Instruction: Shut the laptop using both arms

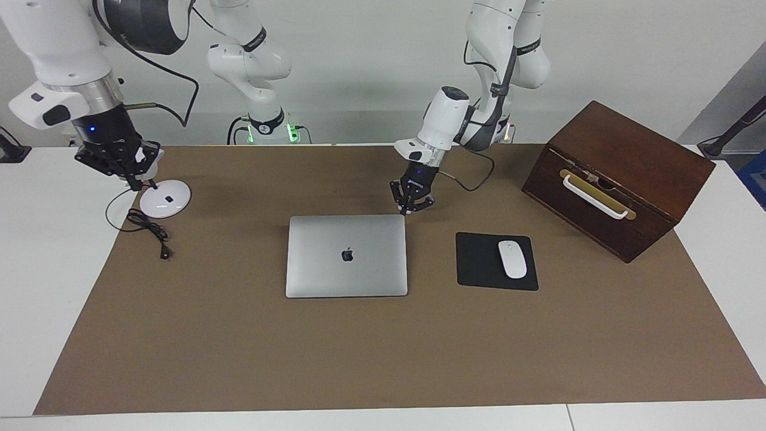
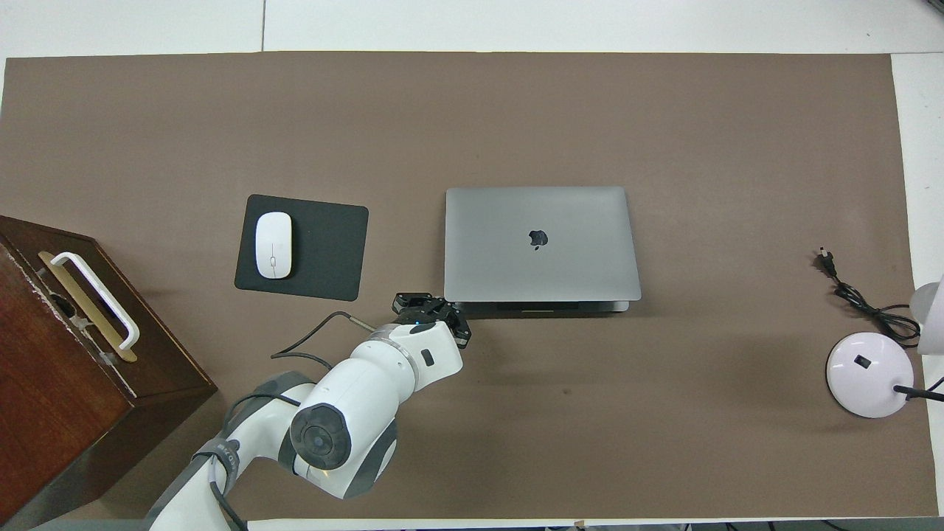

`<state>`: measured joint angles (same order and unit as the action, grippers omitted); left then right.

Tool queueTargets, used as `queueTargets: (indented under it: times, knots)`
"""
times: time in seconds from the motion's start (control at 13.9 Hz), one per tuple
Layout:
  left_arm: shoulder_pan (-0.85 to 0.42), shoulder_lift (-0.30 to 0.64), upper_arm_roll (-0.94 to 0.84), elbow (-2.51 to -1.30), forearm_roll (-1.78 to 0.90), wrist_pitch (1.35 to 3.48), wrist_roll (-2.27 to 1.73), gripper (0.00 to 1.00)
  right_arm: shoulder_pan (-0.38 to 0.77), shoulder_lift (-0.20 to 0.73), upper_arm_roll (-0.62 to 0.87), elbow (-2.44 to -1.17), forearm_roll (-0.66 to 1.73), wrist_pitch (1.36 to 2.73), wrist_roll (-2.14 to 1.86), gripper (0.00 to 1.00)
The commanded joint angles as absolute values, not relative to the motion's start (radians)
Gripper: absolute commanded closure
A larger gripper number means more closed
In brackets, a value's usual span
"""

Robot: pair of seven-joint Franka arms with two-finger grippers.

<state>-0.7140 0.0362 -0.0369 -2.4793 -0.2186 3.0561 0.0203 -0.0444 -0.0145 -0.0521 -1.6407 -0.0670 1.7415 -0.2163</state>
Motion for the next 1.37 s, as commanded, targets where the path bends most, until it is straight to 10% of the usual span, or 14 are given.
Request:
queueTargets:
  times: [0.0, 0.07, 0.36, 1.3]
  knots:
    - [-0.712, -0.076, -0.032, -2.517, -0.225, 2.903, 0.011, 1.0, -0.041, -0.103, -0.046, -1.779, -0.052, 1.778, -0.141, 1.0]
    - [-0.71, -0.099, -0.031, -2.517, -0.225, 2.851, 0.008, 1.0, -0.041, -0.103, -0.046, -1.779, -0.042, 1.773, -0.132, 0.93]
    - [-0.643, -0.227, -0.028, -2.496, -0.225, 2.576, 0.0, 1.0, -0.041, -0.104, -0.031, -1.778, -0.006, 1.77, -0.127, 0.0]
    - [-0.31, -0.331, -0.029, -2.136, -0.101, 1.924, 0.012, 1.0, -0.043, -0.092, 0.031, -1.68, -0.008, 1.691, -0.087, 0.0]
